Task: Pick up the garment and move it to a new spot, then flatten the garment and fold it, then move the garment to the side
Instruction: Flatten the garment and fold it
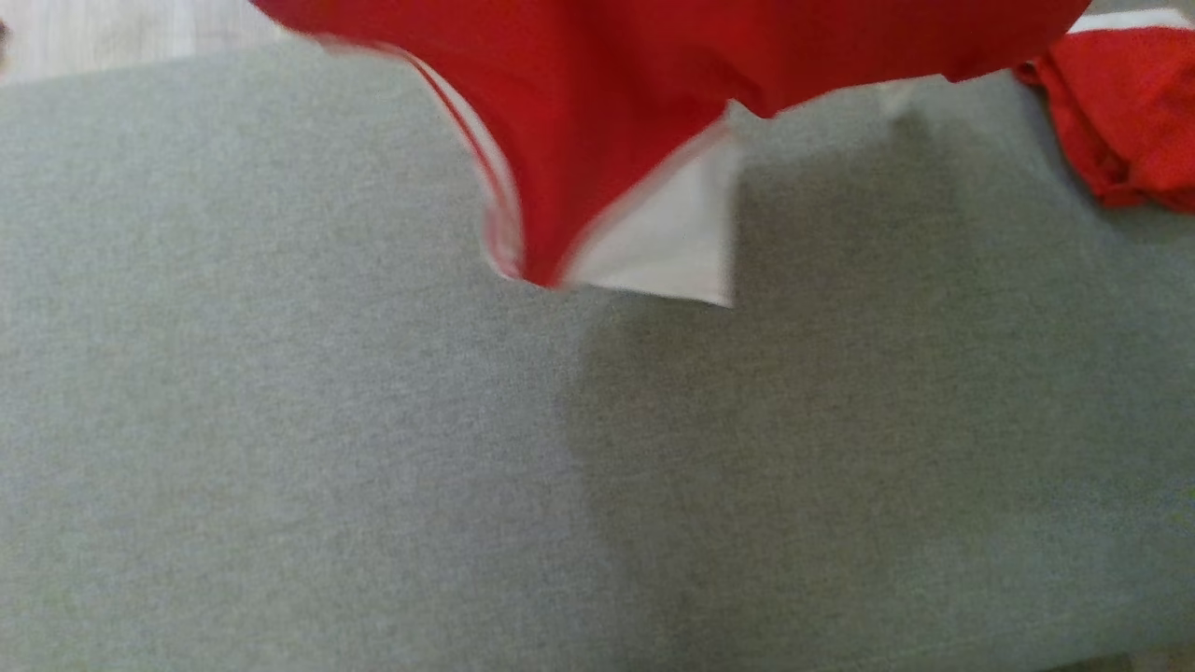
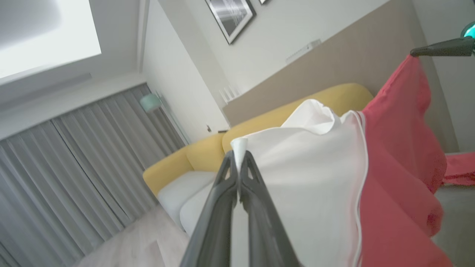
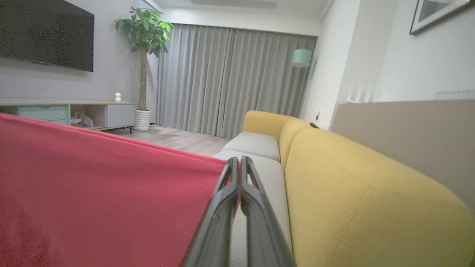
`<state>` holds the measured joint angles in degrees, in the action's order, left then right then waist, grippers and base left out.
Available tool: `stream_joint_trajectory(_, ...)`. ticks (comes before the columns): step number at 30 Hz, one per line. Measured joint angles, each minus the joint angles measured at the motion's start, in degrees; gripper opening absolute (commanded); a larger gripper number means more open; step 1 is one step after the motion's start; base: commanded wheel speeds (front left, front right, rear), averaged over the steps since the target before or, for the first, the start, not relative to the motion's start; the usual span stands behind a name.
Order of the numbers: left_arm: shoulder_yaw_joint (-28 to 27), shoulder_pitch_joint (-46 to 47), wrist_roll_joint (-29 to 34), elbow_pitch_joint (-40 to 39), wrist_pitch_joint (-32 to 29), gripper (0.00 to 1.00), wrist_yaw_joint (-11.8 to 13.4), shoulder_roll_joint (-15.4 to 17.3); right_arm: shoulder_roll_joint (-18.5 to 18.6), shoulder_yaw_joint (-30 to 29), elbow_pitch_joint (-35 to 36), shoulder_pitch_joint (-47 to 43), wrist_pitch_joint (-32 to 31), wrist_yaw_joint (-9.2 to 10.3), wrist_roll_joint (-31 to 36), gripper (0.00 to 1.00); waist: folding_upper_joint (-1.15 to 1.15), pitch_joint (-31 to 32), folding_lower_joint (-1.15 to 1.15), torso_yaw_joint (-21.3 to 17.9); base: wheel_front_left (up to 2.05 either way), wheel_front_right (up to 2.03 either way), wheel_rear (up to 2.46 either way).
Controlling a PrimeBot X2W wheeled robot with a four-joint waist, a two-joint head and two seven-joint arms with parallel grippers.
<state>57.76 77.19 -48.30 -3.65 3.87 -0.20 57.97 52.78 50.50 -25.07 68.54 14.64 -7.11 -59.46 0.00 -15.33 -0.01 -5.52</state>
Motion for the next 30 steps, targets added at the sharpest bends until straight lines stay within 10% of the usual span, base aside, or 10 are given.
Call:
stream_joint_trajectory(11,-5.6,12.7,-1.1,-1.7,-5.2,0.0,-1.5,0.6,4.1,-5.8,7.4,8.0,-3.0,0.0,6.4,0.0,0.0,0.7,0.01,0.0,0.0,0.0,0.0)
stream_joint_trajectory(19,-3.7,16.5,1.0,14.0,-6.4,0.0,-3.3,-9.8,-3.1,-4.4,-0.8,13.9,-8.1,0.0,10.1,0.0,0.0,-6.2,0.03,1.4,0.0,0.0,0.0)
stream_joint_trajectory(30,-5.7,30.1,10.5,33.1,8.2,0.0,-0.9,-21.7,-9.5,-9.1,-14.0,27.1,-1.3,0.0,18.7,0.0,-0.01,-17.5,0.04,4.6,0.0,0.0,0.0)
